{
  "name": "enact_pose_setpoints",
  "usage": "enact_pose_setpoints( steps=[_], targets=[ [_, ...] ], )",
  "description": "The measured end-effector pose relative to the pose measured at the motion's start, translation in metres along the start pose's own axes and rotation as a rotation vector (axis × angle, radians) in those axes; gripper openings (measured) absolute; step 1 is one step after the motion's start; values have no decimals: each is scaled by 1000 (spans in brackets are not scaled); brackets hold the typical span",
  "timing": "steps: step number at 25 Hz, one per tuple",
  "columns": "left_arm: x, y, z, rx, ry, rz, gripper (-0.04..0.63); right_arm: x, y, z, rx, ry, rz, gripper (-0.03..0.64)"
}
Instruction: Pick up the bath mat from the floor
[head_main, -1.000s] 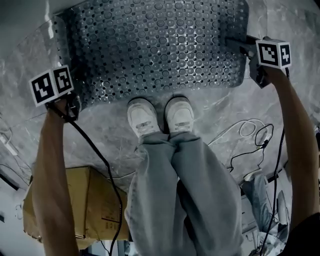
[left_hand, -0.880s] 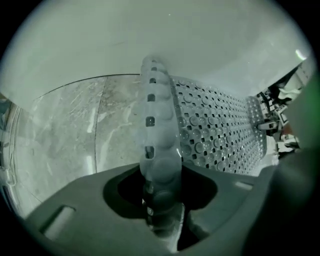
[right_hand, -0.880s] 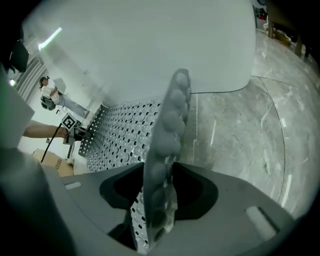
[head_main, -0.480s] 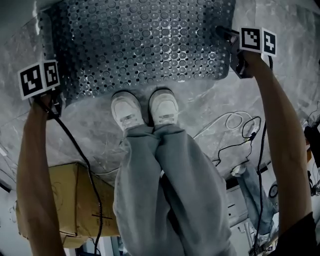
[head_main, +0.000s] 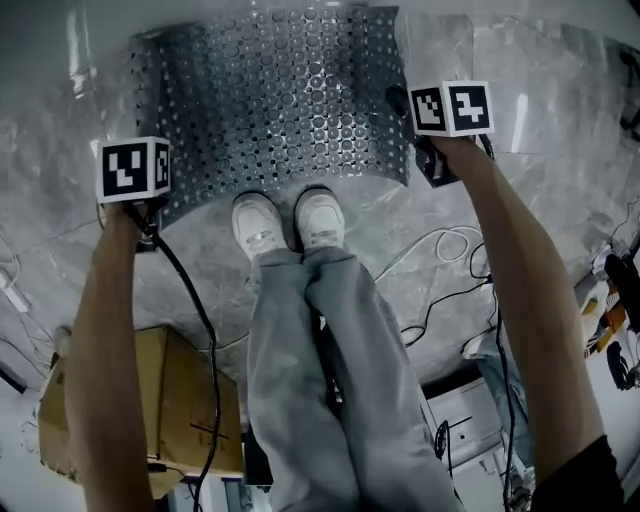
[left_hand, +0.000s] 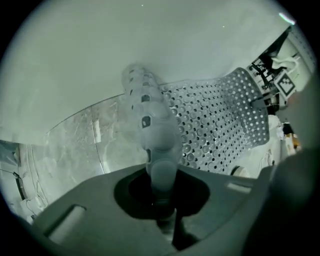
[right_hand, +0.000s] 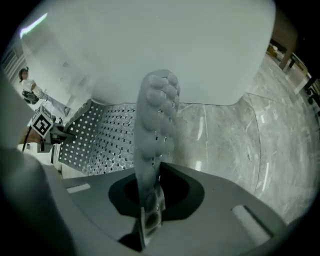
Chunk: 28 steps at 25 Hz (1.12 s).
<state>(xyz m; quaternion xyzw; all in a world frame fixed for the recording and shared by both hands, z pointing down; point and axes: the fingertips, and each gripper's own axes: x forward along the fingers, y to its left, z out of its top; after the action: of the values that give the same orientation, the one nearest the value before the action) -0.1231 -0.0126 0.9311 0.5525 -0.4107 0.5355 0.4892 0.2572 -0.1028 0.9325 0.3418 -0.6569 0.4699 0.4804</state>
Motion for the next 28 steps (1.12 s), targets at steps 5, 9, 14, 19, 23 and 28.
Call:
enact_pose_setpoints(
  steps=[5,9,14,19,23,28],
  targets=[
    [-37,-24,3,12,-26,-21,23,-28,33,-1,-33,28,-6,23],
    [-81,-42,11,32,-78,-94,25,-61,58,5,-41,14,63,21],
    [-129,-67,6,80,-126,-114,25,-108,75,-5,-35,6,108,20],
    [-179,-77,2,100,-168,-114,26,-149,90,-16,0,-28,100,20],
    [-222,-82,-8,113,-209,-98,28,-188,100,-21,12,-73,106,20],
    [-275,-80,-20,95,-264,-66,28,-242,105,-12,20,-133,103,19]
  ],
)
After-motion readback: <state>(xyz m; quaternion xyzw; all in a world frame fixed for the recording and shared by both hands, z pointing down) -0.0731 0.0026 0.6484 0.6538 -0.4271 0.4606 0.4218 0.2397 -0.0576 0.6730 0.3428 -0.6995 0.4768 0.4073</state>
